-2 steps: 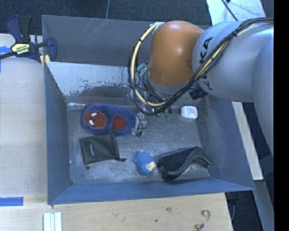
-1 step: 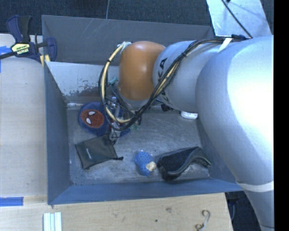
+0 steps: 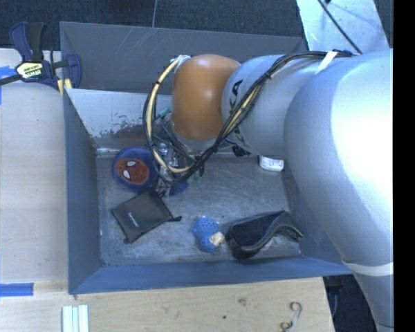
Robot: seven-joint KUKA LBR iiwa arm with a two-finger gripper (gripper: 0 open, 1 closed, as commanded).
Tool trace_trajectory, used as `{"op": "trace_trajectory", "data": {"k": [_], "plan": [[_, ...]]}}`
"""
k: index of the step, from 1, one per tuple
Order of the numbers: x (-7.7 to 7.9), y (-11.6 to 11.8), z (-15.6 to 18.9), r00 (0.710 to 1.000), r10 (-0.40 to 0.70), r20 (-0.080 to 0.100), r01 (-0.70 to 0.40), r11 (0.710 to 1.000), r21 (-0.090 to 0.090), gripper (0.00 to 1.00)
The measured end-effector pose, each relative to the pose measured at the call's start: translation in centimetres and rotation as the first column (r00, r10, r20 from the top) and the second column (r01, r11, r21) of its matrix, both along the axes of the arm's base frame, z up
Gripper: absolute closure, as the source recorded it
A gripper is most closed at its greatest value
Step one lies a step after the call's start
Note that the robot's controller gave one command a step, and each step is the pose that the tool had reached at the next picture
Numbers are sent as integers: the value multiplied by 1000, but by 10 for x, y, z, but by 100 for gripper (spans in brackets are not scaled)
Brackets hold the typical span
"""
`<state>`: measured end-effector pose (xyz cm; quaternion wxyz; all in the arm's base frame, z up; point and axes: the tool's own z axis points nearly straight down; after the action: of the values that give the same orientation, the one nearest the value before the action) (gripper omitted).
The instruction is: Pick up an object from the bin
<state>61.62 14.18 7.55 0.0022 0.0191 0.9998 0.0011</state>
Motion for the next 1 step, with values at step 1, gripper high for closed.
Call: {"op": "trace_trajectory", "data": {"k": [1], "plan": [[-22, 8, 122, 1000, 22, 6, -22, 1000, 0, 100]]}}
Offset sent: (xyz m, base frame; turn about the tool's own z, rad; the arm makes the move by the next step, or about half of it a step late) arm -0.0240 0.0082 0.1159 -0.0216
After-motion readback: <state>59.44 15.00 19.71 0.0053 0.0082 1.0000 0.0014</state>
